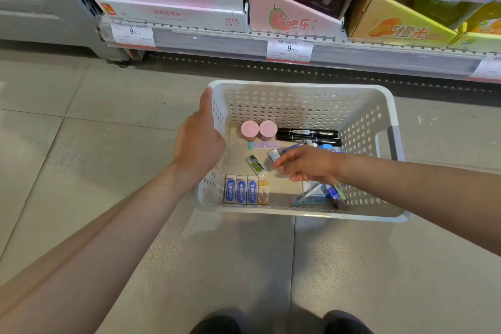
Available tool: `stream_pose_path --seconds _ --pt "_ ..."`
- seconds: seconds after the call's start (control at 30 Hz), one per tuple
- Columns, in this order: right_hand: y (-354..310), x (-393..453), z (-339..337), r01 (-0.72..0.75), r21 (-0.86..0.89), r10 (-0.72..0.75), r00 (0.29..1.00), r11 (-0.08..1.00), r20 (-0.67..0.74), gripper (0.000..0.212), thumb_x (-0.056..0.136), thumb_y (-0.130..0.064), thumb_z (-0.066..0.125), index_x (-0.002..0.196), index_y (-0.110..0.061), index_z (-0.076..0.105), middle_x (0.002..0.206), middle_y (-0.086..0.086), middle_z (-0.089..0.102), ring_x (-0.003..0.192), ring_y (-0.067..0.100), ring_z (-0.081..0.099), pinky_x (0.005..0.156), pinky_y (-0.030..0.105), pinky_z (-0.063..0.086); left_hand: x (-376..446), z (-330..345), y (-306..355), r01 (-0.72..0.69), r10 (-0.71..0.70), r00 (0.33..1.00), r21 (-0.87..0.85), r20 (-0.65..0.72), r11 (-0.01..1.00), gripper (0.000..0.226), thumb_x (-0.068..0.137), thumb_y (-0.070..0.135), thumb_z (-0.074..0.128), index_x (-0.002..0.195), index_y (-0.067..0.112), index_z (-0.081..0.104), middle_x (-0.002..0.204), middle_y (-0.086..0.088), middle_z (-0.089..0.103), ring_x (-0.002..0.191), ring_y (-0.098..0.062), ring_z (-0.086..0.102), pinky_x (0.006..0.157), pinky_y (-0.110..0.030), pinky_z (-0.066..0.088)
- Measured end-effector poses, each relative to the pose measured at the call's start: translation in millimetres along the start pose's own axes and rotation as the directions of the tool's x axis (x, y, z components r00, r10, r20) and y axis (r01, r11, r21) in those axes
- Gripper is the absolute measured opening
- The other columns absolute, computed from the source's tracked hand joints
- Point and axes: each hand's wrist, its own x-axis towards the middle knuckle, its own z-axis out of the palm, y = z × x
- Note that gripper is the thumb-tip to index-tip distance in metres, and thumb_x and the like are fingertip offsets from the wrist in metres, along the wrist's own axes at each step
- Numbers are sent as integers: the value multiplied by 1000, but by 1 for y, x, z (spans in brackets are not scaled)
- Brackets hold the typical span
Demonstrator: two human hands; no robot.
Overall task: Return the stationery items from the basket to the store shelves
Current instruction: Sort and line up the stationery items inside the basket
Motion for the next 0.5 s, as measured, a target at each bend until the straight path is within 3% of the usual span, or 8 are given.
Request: stream_pose_path --seconds 0.1,0.2,0.3,0.37,0.5 --pt "1 1 0 -19 8 20 999 1000 -25 25 92 -10 58 116 -3 61 92 1 57 70 4 50 53 9 49 0 0 1 -9 9 1000 1 -2 1000 71 87 -2 47 147 16 13 93 -9 56 77 -27 58 59 -38 49" --pt "0 1 1 -32 -7 32 999 999 -20 24 94 -12 55 116 -5 61 96 -2 58 74 5 52 56 12 48 -1 0 1 -6 6 1000 -1 5 1000 70 88 -1 48 146 17 13 95 -5 54 75 -22 57 55 -32 46" --pt "0 1 2 16 -279 -31 998 960 -49 26 92 -7 56 118 -10 57 105 1 55 82 9 52 61 17 47 -1 0 1 -8 8 1000 0 2 1000 69 88 0 48 146 16 14 98 -10 57 73 -22 57 51 -28 43" --pt "1 5 3 47 -460 -97 992 887 -85 36 83 -8 68 116 -7 55 103 4 53 85 15 53 60 20 46 -1 0 1 -10 10 1000 0 -1 1000 68 89 0 48 146 15 15 94 -8 54 70 -20 53 48 -23 37" --pt "1 9 10 96 -661 -241 962 744 -132 33 71 -16 81 99 -4 67 73 -5 52 73 14 51 57 18 38 -2 0 2 -16 16 1000 -8 -2 1000 68 89 1 48 146 16 15 100 -13 59 71 -20 54 48 -23 36"
